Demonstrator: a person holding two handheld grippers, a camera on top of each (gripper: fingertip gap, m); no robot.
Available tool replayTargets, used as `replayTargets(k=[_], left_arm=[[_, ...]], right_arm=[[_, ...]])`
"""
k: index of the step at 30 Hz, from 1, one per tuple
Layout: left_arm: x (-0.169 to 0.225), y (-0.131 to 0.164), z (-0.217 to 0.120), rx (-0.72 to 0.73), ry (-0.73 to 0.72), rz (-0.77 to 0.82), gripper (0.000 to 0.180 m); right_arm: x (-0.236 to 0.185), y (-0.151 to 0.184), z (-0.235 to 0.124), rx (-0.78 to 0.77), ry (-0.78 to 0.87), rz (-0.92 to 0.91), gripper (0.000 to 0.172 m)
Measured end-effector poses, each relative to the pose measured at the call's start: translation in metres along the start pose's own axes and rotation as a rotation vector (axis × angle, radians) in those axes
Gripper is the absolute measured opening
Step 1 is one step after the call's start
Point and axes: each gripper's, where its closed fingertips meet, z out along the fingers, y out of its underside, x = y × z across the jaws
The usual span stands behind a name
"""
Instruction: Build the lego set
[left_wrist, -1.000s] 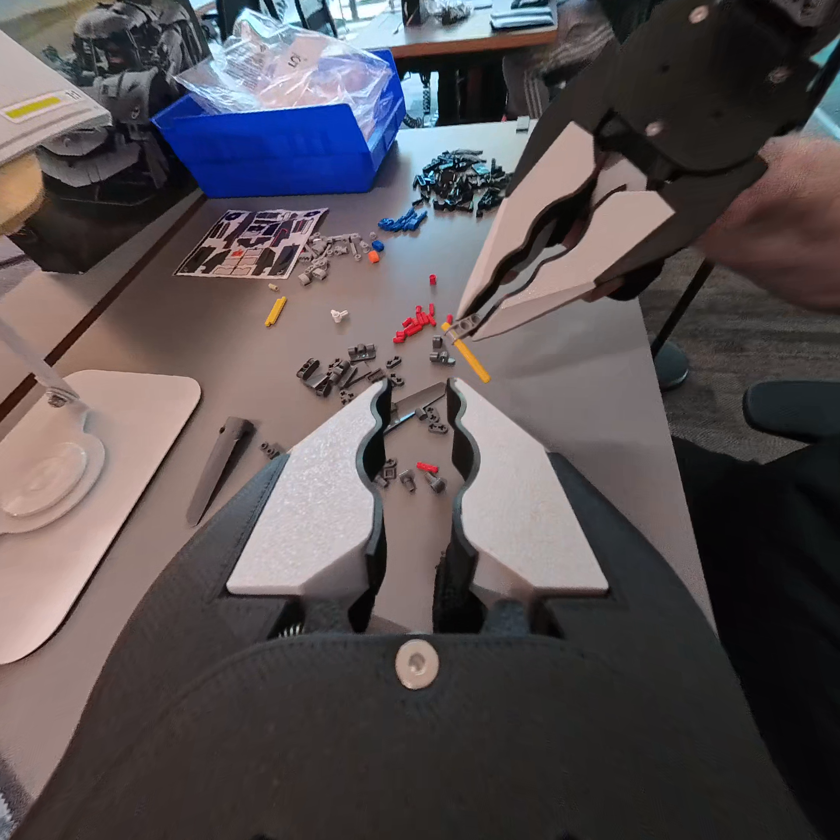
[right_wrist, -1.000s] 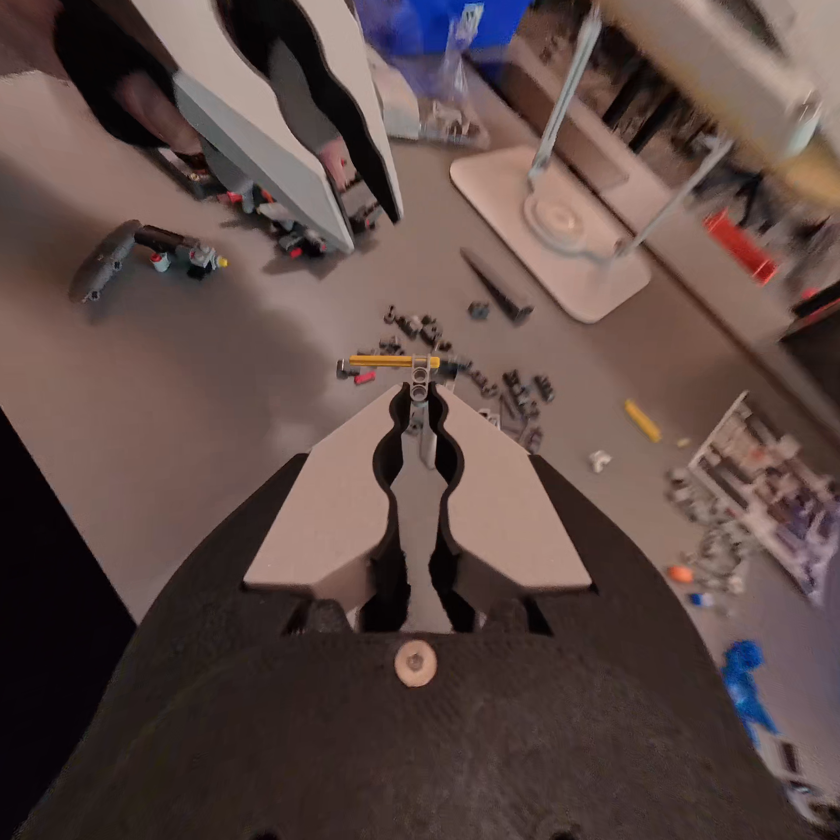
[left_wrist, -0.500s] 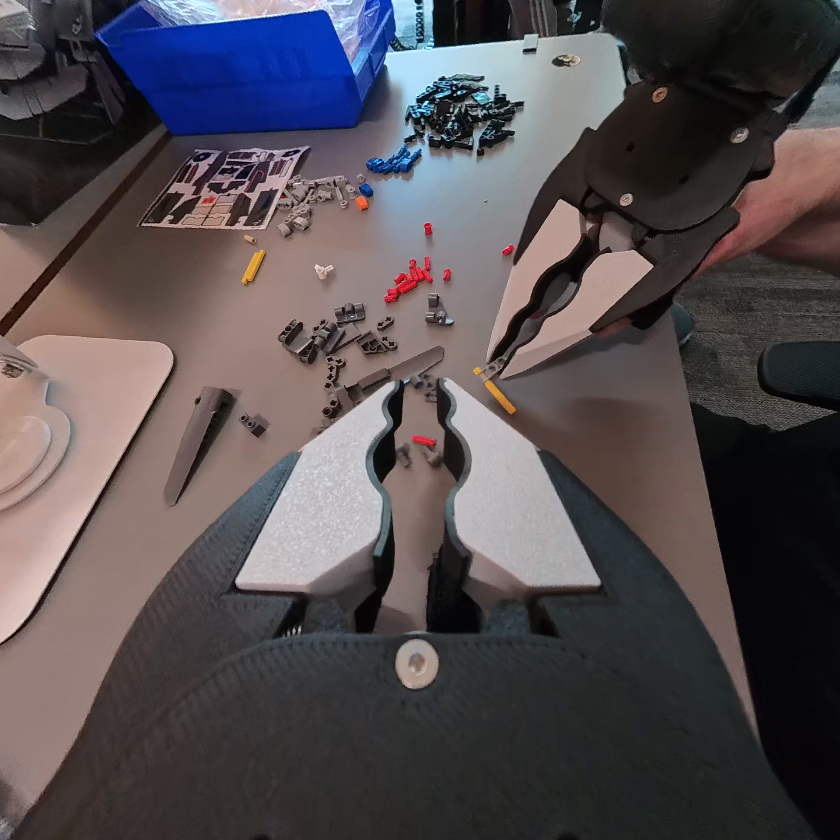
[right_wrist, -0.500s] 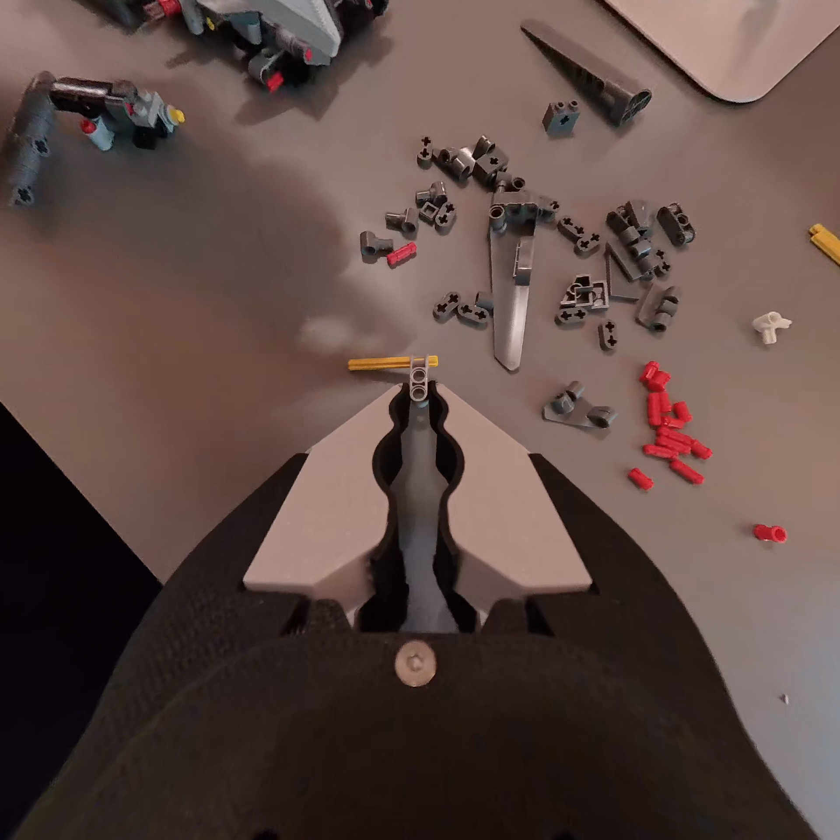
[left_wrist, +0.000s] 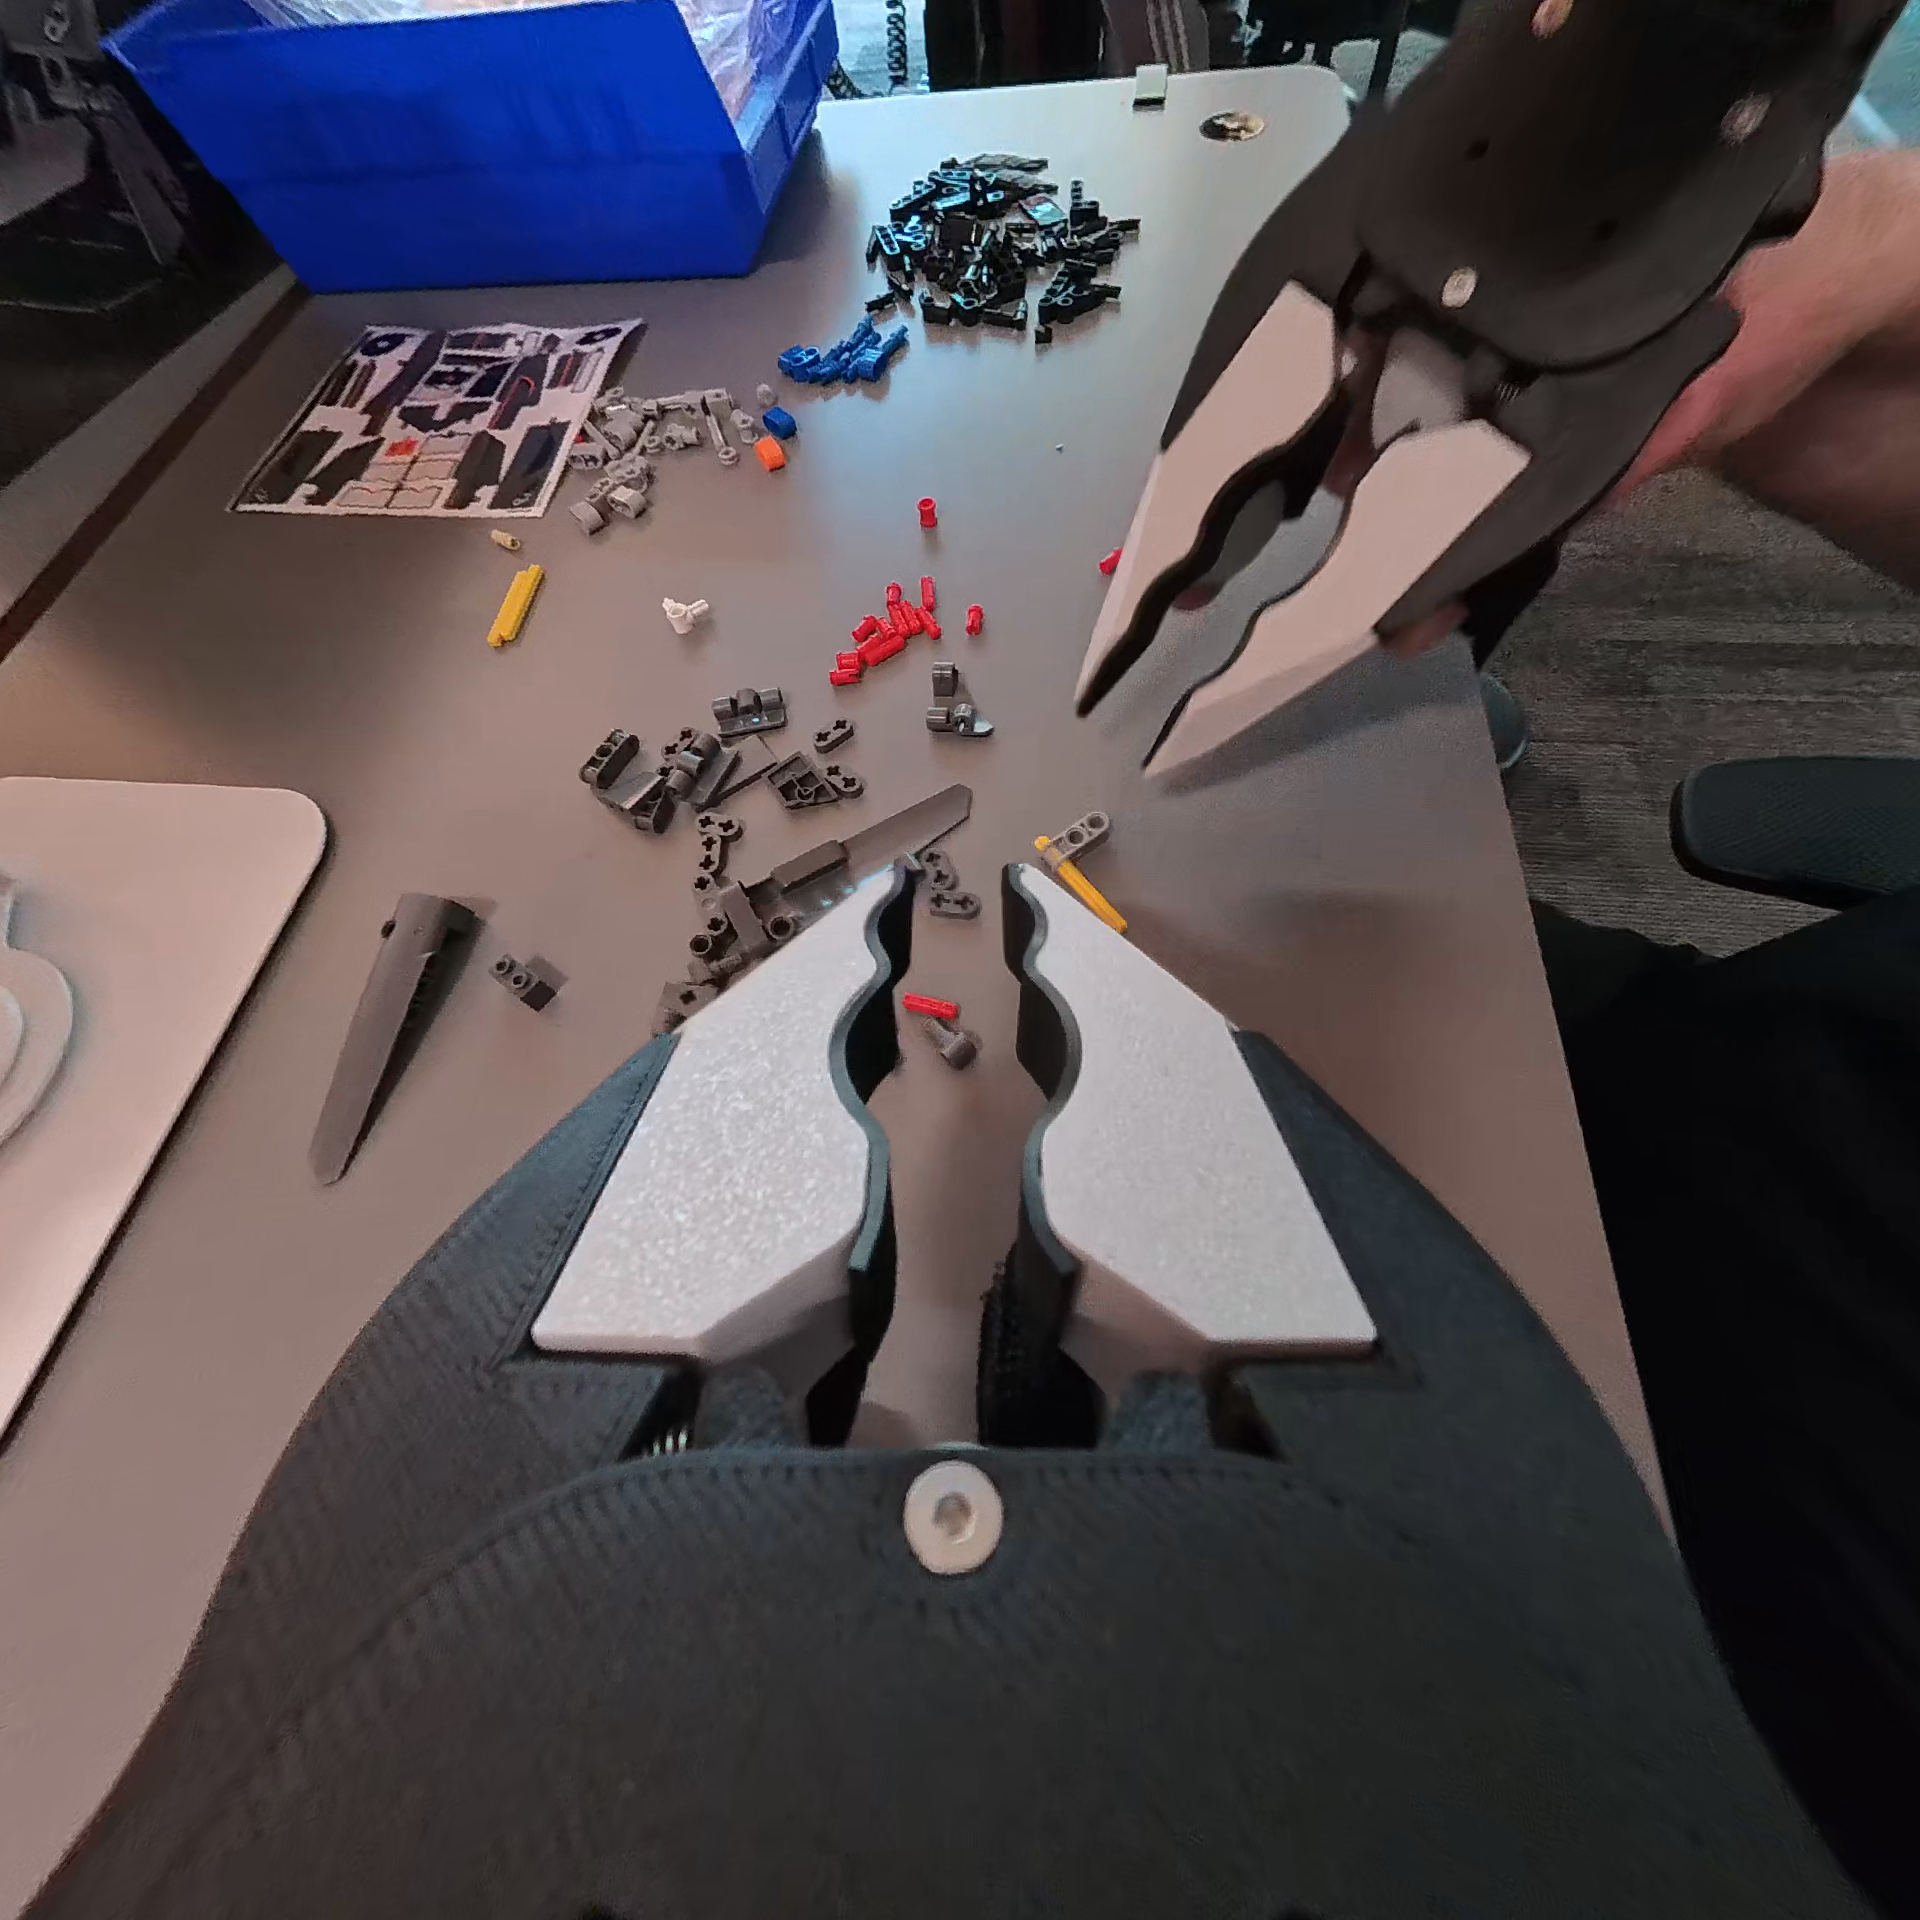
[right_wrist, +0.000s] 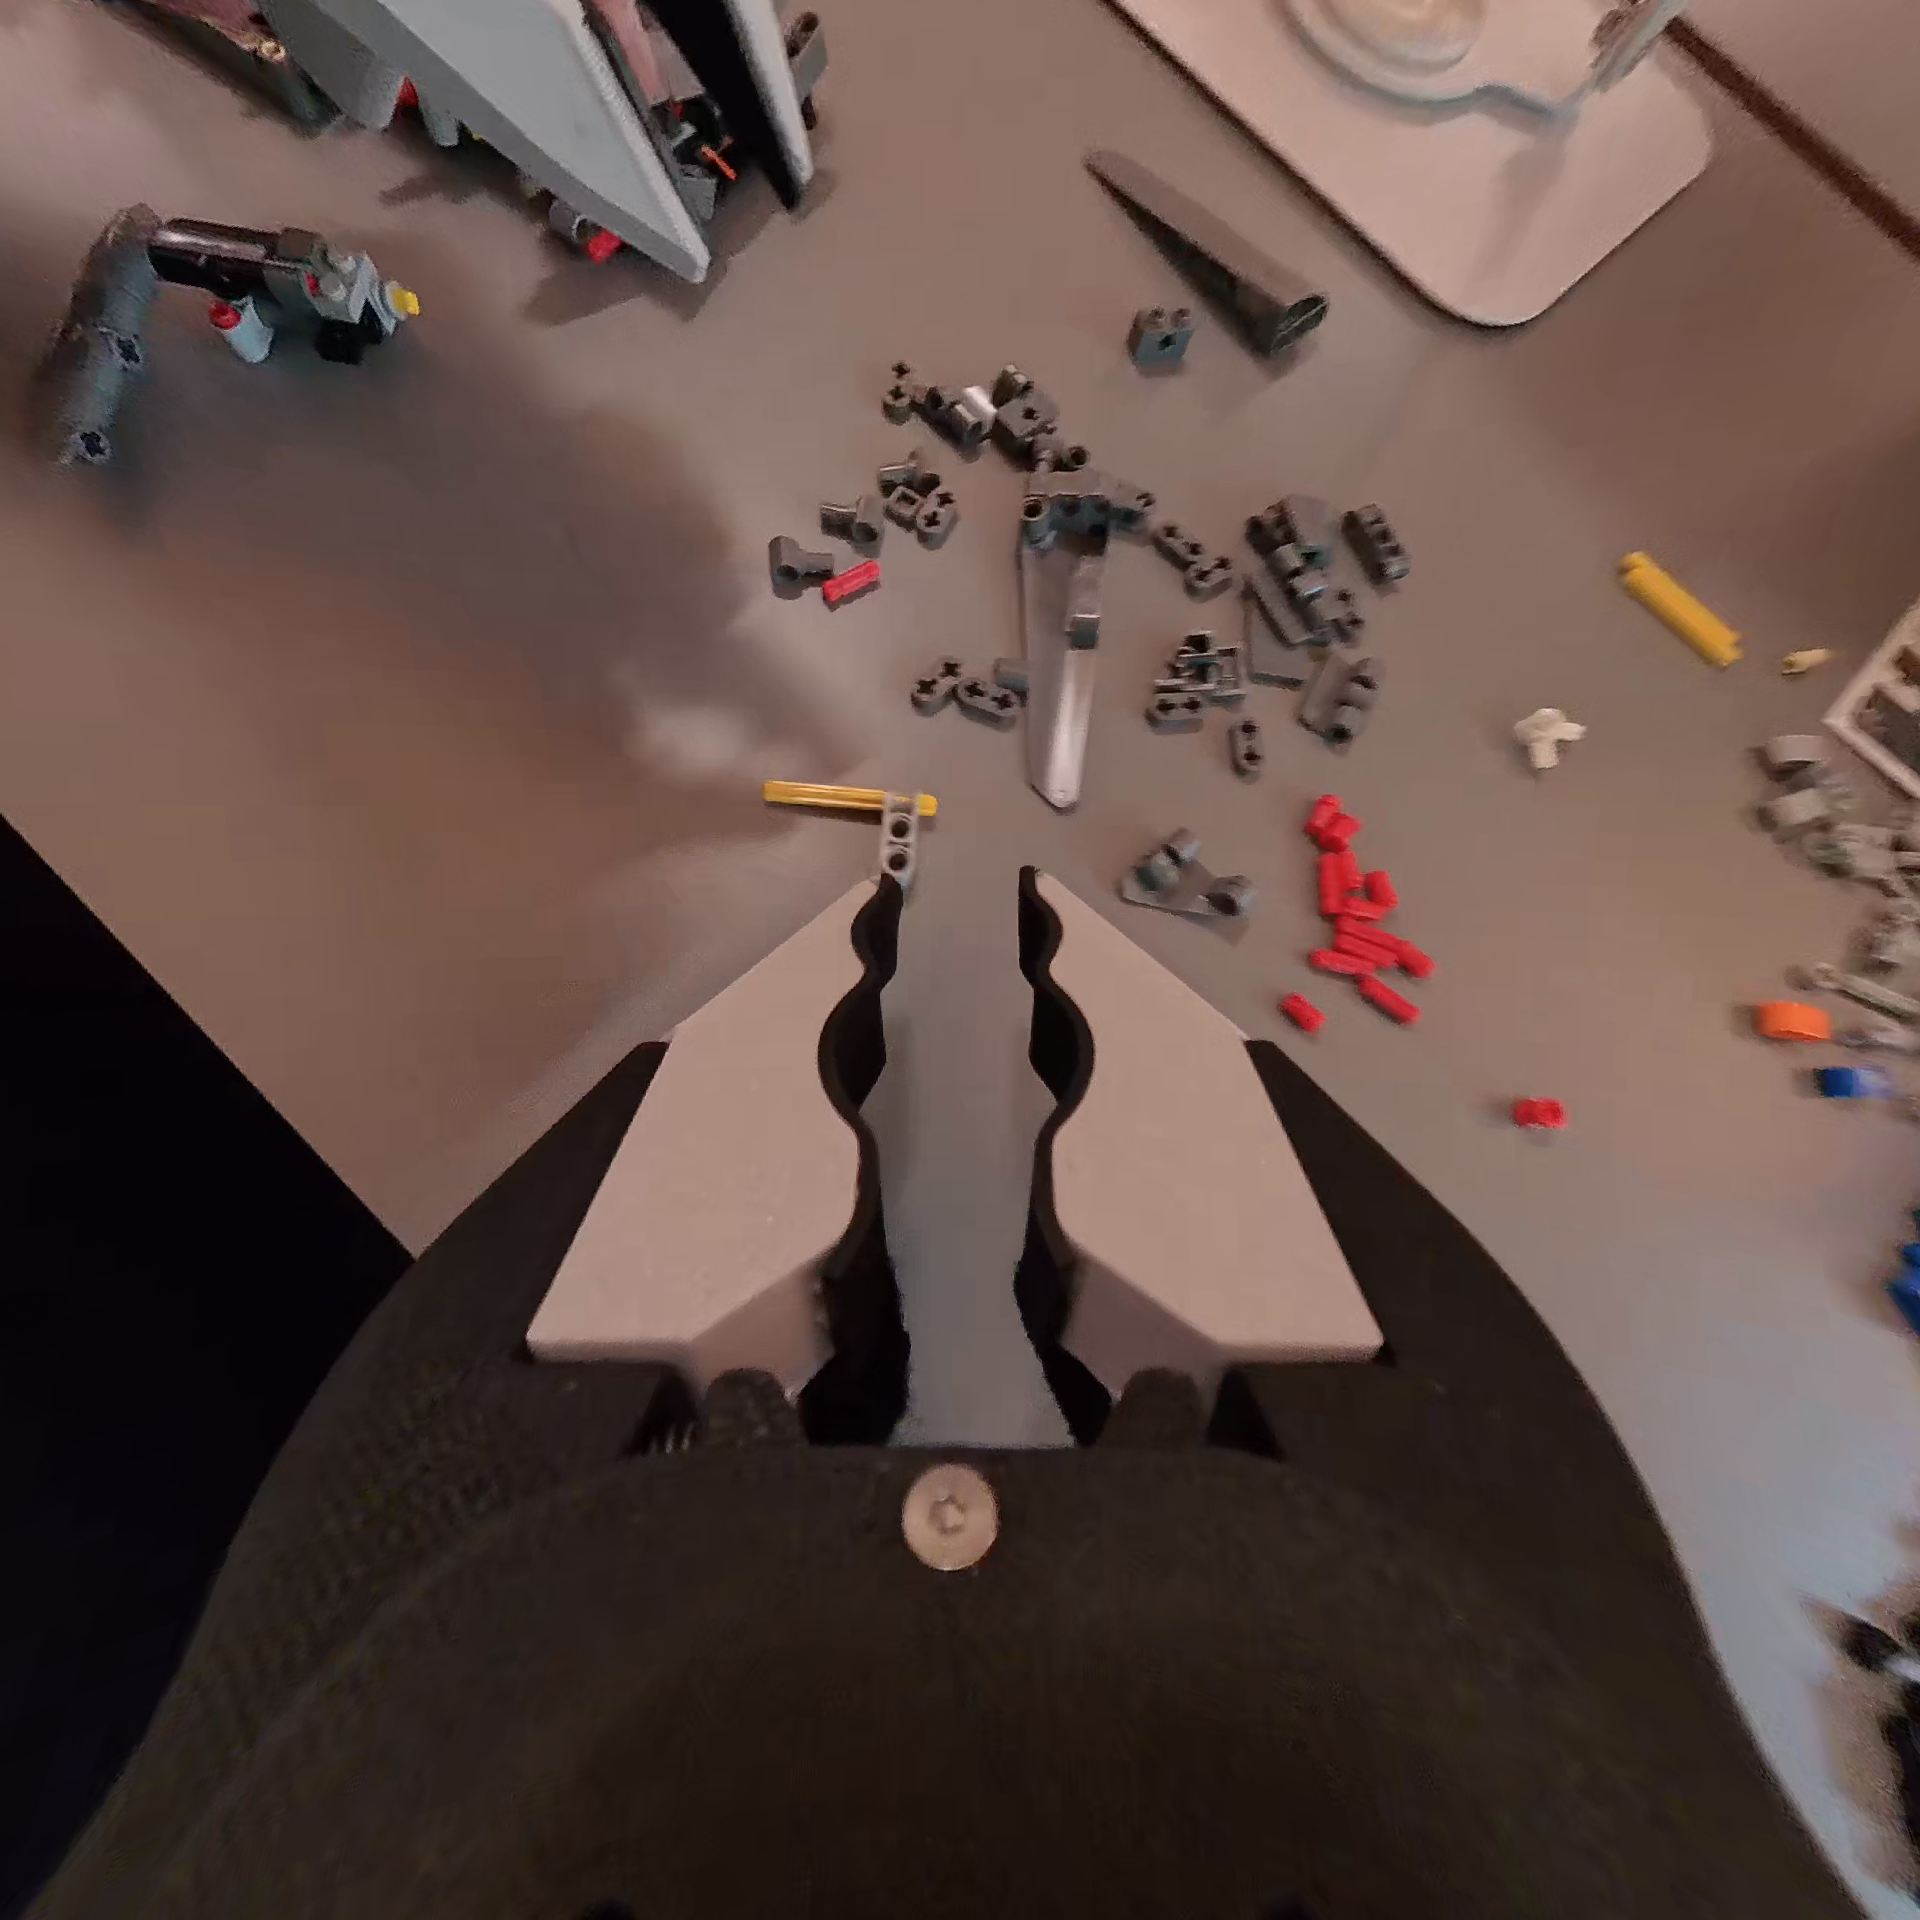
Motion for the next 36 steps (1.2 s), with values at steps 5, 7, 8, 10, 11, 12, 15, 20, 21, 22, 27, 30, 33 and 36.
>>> replayTargets(k=[5,7,8,10,11,12,15,20,21,22,27,30,33,36], left_arm=[[-0.006,0.000,-0.002,-0.013,-0.060,0.055,0.014],[-0.006,0.000,-0.001,-0.018,-0.075,0.075,0.014],[-0.006,0.001,-0.001,-0.020,-0.080,0.080,0.014],[-0.007,0.000,0.000,-0.019,-0.092,0.092,0.014],[-0.007,0.000,0.000,-0.018,-0.098,0.098,0.014],[-0.008,0.000,0.000,-0.020,-0.102,0.100,0.014],[-0.010,0.002,0.000,-0.026,-0.115,0.111,0.013],[-0.013,0.006,0.001,-0.034,-0.118,0.113,0.013],[-0.014,0.006,0.002,-0.034,-0.120,0.113,0.013],[-0.014,0.006,0.002,-0.035,-0.120,0.111,0.013],[-0.014,0.007,0.003,-0.030,-0.110,0.108,0.013],[-0.014,0.007,0.004,-0.031,-0.102,0.107,0.013],[-0.013,0.009,0.006,-0.036,-0.097,0.107,0.013],[-0.014,0.010,0.008,-0.039,-0.098,0.106,0.013]], right_arm=[[0.040,-0.007,-0.024,0.026,0.076,-0.076,0.007],[0.056,-0.010,-0.021,0.029,0.064,-0.121,0.002],[0.062,-0.013,-0.018,0.034,0.054,-0.142,0.002],[0.072,-0.014,-0.006,0.010,0.014,-0.162,0.004],[0.077,-0.014,0.000,-0.008,-0.002,-0.169,0.007],[0.083,-0.013,0.006,-0.027,-0.014,-0.178,0.008],[0.093,-0.008,0.022,-0.096,-0.069,-0.186,0.014],[0.098,-0.004,0.045,-0.163,-0.141,-0.225,0.013],[0.097,-0.001,0.048,-0.181,-0.160,-0.227,0.012],[0.097,0.002,0.051,-0.203,-0.180,-0.219,0.012],[0.097,0.008,0.058,-0.214,-0.232,-0.171,0.012],[0.097,0.008,0.059,-0.205,-0.250,-0.154,0.009],[0.096,0.008,0.059,-0.188,-0.263,-0.150,0.007],[0.096,0.004,0.059,-0.158,-0.257,-0.157,0.000]])
